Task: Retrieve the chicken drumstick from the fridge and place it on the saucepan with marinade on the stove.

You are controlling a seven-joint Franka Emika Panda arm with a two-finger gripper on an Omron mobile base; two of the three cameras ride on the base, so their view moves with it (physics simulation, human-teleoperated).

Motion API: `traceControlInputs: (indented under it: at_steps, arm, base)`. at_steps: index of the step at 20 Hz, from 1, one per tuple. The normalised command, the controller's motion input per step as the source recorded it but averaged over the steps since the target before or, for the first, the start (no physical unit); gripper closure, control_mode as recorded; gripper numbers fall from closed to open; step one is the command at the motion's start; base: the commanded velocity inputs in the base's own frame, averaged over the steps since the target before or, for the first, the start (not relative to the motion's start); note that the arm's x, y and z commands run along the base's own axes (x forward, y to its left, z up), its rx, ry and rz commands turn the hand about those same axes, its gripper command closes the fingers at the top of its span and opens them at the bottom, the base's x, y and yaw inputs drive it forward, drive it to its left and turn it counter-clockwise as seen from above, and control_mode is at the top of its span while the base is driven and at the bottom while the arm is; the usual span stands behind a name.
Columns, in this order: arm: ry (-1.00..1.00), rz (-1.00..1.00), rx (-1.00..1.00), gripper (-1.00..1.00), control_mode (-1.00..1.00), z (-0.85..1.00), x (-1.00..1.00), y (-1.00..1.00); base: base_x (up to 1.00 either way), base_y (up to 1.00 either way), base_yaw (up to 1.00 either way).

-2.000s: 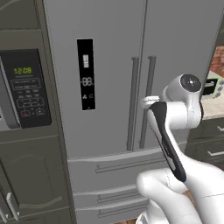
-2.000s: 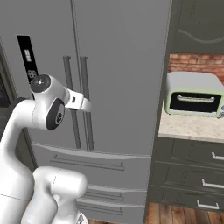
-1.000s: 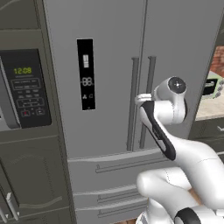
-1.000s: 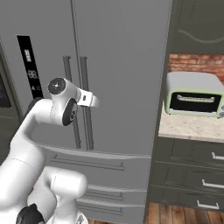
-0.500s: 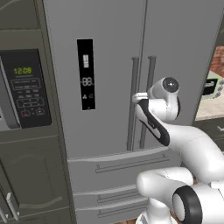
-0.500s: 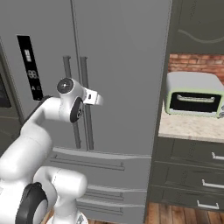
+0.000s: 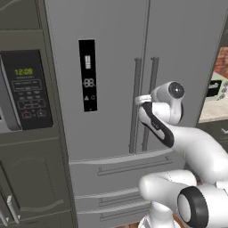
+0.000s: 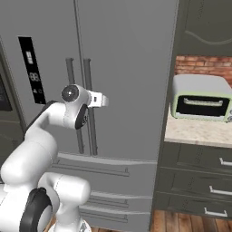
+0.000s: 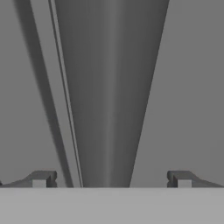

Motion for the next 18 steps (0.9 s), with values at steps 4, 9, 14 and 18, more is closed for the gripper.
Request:
traceControlInputs:
  at_steps: [4, 9, 14, 18]
  arm:
    - [-0.01, 0.0, 0.0, 1.0, -1.0, -0.1, 0.33, -0.05]
    - [0.0, 0.0, 0.0, 1.0, -1.0, 0.0, 0.16, 0.0]
    - [0.1, -0.01, 0.0, 1.0, -1.0, 0.04, -0.17, -0.14]
    - [0.19, 0.0, 0.03, 1.0, -1.0, 0.19, -0.8, -0.42]
  base:
    - [0.0, 0.0, 0.0]
    - [0.0, 0.0, 0.0]
    - [0.0, 0.0, 0.0]
    - [0.0, 0.0, 0.0]
